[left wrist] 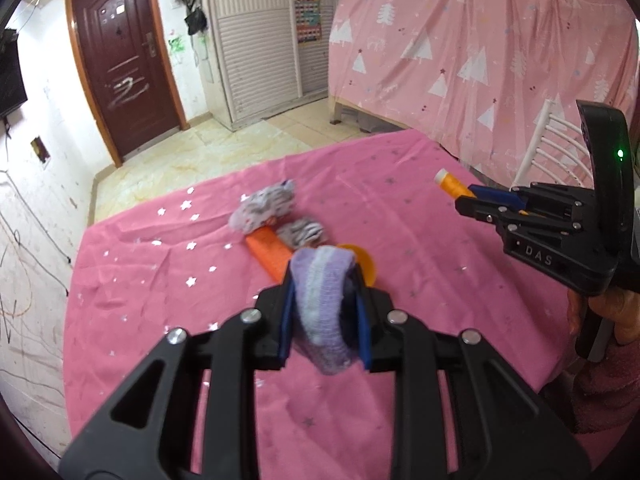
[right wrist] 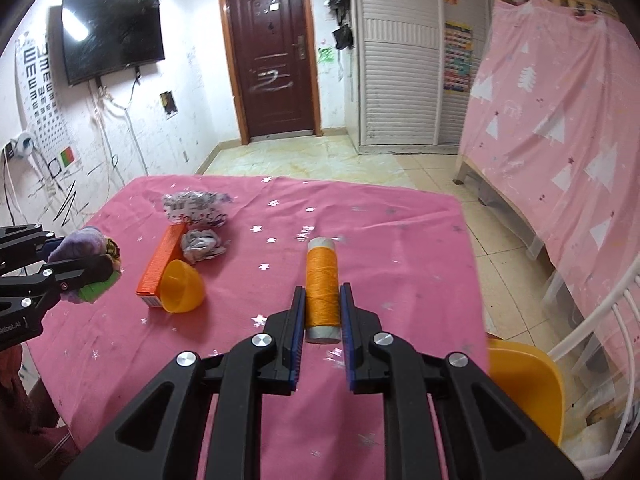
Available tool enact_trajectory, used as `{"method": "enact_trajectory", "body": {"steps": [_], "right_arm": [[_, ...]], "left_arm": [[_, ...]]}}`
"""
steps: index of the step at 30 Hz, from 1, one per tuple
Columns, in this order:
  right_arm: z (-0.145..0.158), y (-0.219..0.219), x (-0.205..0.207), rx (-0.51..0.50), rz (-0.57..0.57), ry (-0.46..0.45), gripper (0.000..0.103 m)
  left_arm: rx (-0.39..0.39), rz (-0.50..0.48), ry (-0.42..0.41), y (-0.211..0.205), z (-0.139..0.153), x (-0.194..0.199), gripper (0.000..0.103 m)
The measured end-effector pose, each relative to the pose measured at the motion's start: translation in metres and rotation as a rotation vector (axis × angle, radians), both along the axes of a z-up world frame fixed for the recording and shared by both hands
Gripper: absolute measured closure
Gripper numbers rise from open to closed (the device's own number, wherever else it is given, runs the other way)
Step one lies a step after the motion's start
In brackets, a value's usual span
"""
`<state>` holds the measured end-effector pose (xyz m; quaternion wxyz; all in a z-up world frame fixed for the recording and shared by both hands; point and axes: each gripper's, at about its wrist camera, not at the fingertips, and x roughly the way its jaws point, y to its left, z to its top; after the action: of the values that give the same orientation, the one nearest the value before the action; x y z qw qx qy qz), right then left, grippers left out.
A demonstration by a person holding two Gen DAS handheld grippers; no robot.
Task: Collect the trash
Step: 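Carry the thread spool and sock bundle over to the yellow bin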
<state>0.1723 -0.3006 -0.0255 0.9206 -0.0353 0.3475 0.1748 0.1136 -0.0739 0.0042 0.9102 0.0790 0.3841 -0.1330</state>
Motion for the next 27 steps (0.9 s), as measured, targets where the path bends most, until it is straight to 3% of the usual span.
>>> {"method": "enact_trajectory", "body": {"steps": [14,27], "right_arm": [[0.010,-0.074,-0.022,0.065,-0.124,-0.037,0.093],[0.002,-0.147,-0.038,0.102,-0.253,-0.033,0.093]], "left_arm": [[0.024,-0.100,-0.036,-0.056,0.018,-0.005,0.080],[0.010,-0.227,0.011,-0.127,0.016,0.001,0.079]]}}
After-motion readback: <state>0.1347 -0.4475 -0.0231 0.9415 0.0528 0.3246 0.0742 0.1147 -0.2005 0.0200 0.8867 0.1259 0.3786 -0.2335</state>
